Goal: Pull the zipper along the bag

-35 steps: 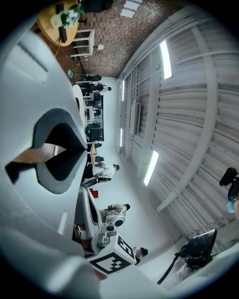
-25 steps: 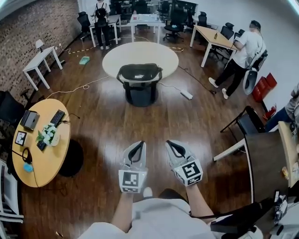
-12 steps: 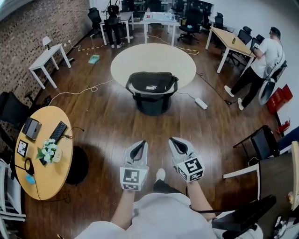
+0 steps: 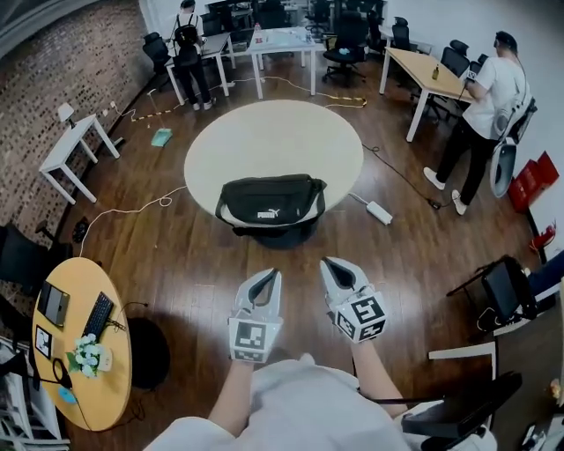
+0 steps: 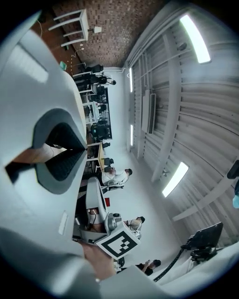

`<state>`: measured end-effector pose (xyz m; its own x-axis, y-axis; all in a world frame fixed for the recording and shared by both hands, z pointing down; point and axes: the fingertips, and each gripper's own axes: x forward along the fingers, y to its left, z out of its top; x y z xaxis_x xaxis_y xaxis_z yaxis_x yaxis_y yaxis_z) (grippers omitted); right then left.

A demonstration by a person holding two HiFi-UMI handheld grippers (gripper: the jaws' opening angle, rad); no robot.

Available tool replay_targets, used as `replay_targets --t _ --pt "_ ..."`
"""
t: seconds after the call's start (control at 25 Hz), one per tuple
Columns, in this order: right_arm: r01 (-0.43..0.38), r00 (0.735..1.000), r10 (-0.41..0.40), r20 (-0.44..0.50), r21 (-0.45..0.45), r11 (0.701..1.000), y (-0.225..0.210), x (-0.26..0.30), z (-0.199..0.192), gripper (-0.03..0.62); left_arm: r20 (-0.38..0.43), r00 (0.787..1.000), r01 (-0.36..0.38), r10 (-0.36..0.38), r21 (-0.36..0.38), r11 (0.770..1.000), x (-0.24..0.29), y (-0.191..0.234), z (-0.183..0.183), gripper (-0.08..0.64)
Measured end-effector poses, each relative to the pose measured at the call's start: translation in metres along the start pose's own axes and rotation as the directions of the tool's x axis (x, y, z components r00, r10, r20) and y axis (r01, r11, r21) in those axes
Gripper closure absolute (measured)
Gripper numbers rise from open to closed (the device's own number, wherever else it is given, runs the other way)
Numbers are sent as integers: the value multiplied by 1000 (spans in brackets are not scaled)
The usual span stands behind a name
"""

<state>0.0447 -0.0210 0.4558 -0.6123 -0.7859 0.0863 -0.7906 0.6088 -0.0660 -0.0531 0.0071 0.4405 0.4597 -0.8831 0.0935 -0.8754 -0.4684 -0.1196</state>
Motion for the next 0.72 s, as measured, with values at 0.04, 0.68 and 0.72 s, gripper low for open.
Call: replay_targets --t 0.04,0.68,0.72 --pt "4 1000 -4 -6 18 1000 -13 8 -4 603 -16 1000 8 -8 -15 1000 15 3 -6 544" --pt "133 981 -135 -137 -20 991 -213 239 -16 603 -20 976 217 -218 -53 975 317 132 -27 544" --pt "143 979 -145 -144 -24 989 -224 253 -14 603 -22 970 239 -240 -49 970 330 138 -27 543"
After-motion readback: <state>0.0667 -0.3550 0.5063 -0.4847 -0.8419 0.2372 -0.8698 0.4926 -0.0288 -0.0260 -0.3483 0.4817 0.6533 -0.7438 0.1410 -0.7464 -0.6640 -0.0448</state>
